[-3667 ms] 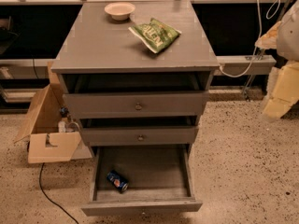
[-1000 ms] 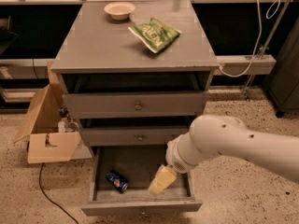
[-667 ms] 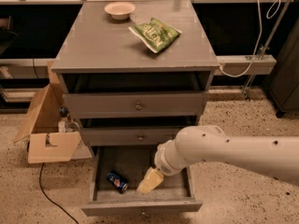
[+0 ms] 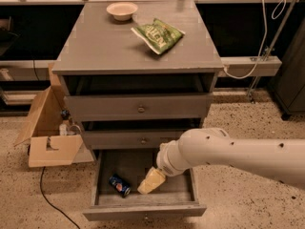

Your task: Pick pepsi can from bottom drawer and place on counter

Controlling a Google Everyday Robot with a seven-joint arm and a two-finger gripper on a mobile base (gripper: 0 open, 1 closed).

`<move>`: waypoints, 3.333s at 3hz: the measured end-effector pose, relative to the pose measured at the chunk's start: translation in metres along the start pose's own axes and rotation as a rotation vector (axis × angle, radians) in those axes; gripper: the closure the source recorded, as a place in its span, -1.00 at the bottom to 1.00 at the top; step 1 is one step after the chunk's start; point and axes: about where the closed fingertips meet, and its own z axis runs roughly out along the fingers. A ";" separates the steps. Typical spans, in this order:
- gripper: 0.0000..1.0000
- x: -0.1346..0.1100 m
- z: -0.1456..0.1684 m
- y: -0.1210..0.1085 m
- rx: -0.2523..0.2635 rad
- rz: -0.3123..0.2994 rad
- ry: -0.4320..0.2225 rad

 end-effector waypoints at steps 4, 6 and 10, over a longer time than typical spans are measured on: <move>-1.00 0.037 0.135 -0.068 -0.068 -0.073 -0.199; -1.00 0.060 0.244 -0.055 -0.133 -0.053 -0.120; -1.00 0.053 0.380 -0.043 -0.103 0.026 -0.132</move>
Offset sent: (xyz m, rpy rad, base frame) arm 0.0658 0.0003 -0.1593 0.2983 -0.0052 0.1092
